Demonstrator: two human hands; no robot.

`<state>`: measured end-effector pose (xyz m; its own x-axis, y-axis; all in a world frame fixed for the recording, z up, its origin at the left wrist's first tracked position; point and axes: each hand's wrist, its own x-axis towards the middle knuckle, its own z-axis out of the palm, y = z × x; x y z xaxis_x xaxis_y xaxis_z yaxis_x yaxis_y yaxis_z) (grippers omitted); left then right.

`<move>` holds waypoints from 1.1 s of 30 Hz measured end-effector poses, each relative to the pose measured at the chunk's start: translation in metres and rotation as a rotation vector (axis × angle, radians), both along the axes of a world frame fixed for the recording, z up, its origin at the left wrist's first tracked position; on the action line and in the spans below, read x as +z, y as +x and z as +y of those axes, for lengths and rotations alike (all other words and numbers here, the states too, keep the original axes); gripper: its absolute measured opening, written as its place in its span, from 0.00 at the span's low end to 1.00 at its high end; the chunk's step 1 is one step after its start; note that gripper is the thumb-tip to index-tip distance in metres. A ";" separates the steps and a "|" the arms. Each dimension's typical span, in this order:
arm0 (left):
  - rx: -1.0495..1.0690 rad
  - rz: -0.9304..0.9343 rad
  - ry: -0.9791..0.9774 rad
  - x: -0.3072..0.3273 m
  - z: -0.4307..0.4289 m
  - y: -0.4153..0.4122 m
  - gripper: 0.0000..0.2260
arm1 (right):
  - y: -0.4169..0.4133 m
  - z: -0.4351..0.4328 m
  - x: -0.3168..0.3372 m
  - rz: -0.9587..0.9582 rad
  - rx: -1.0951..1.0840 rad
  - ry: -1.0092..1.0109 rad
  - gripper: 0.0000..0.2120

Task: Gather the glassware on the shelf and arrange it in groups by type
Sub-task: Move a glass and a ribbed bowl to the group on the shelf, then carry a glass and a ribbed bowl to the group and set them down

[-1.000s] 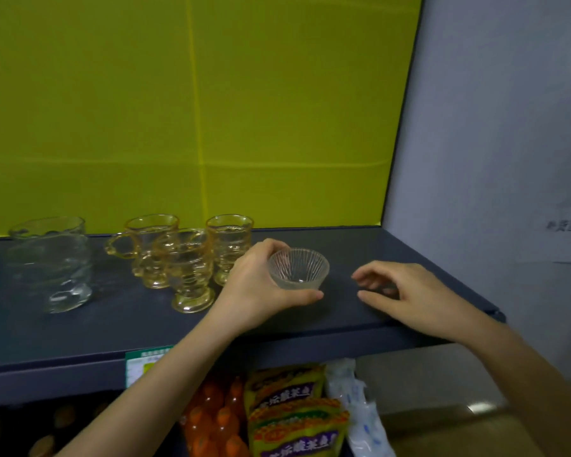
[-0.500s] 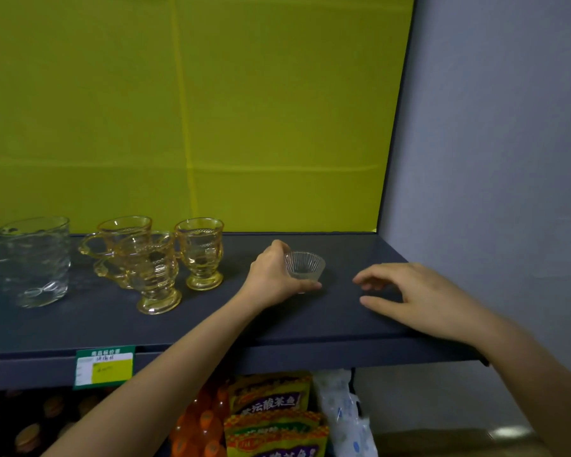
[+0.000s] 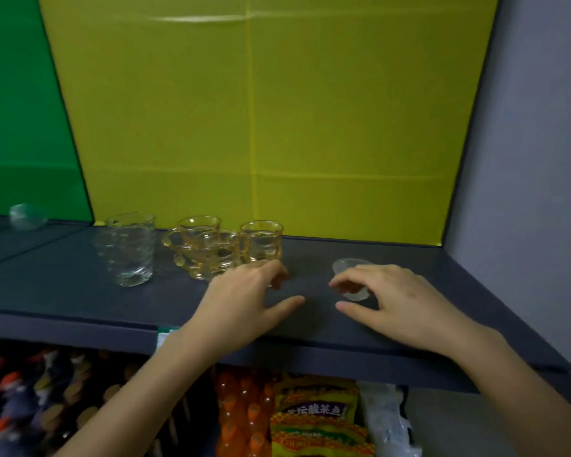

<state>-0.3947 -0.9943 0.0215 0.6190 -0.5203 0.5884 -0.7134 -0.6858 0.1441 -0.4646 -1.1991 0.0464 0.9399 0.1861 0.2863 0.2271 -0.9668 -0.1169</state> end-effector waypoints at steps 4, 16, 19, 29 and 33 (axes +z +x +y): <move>0.155 -0.055 0.070 0.002 0.072 -0.010 0.22 | 0.016 0.048 0.001 0.017 0.167 0.034 0.16; 0.532 0.033 0.119 -0.015 0.280 -0.017 0.20 | 0.071 0.242 -0.014 -0.018 0.450 0.057 0.15; 0.589 0.089 0.151 -0.017 0.335 -0.020 0.19 | 0.084 0.300 -0.019 -0.012 0.481 0.060 0.15; 0.686 0.118 0.142 -0.007 0.484 -0.016 0.18 | 0.142 0.465 -0.012 0.020 0.526 0.084 0.15; 0.713 0.096 0.065 -0.006 0.522 0.001 0.18 | 0.178 0.512 -0.012 0.010 0.516 0.116 0.15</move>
